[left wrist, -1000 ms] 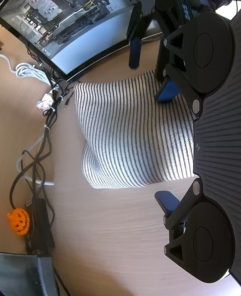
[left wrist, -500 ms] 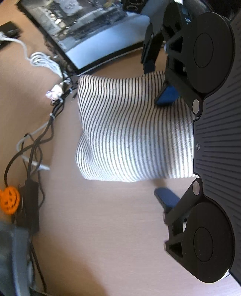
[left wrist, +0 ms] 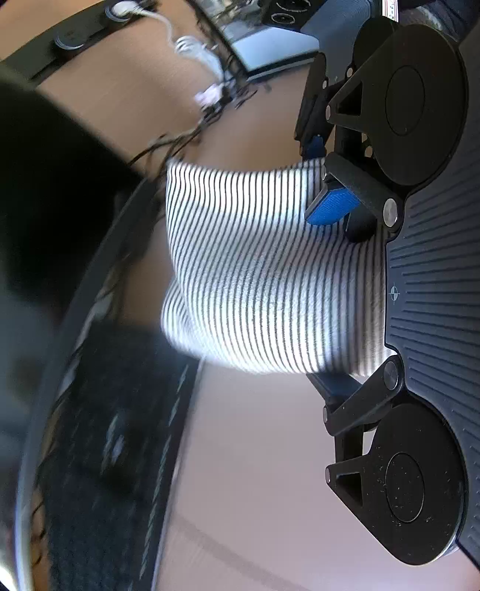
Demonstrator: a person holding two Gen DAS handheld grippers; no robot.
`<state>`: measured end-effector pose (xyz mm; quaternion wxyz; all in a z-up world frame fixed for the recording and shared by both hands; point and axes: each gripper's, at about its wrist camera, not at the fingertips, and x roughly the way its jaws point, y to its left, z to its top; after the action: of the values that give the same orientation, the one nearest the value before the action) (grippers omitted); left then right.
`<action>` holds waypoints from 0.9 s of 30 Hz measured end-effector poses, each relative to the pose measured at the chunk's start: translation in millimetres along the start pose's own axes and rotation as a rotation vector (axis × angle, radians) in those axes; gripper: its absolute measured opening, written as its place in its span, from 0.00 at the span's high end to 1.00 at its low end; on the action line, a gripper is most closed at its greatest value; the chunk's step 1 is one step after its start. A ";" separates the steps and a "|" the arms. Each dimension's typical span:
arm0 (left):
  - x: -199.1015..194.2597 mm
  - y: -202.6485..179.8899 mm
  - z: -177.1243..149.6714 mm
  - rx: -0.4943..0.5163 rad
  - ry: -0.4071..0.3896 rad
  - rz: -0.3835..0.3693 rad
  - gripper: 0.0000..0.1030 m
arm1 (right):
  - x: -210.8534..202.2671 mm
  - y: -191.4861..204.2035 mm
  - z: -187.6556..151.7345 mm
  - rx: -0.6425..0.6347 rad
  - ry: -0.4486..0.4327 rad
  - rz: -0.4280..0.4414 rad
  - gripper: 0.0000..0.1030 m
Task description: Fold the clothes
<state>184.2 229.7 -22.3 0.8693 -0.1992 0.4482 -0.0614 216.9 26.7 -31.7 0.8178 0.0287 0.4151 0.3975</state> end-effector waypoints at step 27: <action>10.5 21.9 -9.2 0.164 0.012 -0.126 0.08 | 5.8 -14.4 33.8 0.283 -0.078 -0.199 0.17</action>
<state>181.4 244.0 -43.7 0.8745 -0.1547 0.4333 -0.1536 251.5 30.4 -18.8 0.8565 0.1178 0.4355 0.2506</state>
